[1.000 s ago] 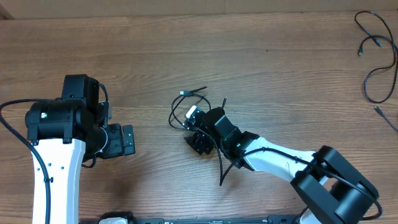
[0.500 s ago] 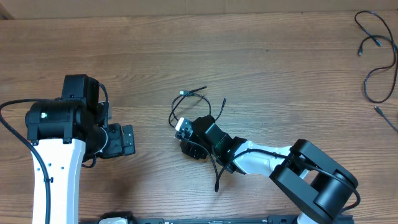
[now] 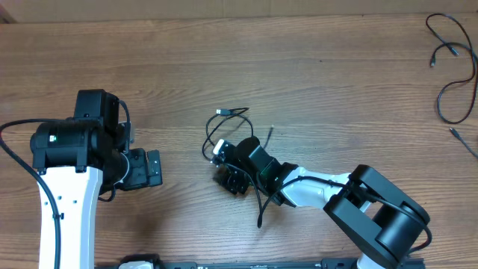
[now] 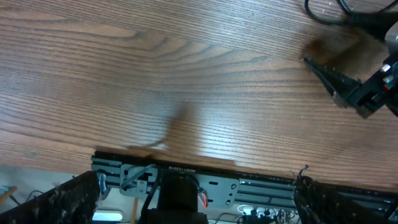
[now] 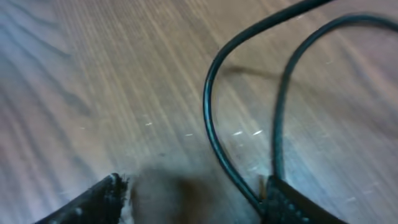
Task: Untangle cables
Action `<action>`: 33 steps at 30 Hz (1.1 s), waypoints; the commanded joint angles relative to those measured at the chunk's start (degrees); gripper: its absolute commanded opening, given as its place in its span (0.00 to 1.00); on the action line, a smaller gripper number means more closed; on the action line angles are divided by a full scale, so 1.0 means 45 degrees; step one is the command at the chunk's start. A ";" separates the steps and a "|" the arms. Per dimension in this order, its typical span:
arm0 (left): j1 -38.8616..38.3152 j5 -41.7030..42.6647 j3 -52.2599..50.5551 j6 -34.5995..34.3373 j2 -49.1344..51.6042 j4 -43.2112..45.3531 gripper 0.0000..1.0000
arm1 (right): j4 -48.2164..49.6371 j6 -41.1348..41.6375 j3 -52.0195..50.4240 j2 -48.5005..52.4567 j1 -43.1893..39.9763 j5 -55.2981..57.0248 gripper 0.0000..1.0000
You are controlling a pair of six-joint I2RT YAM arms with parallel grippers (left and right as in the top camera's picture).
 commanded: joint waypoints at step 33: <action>0.0121 0.0087 0.0155 0.0287 0.0029 -0.0015 1.00 | -0.1821 0.2866 0.1817 0.1083 -0.0913 -0.0821 0.90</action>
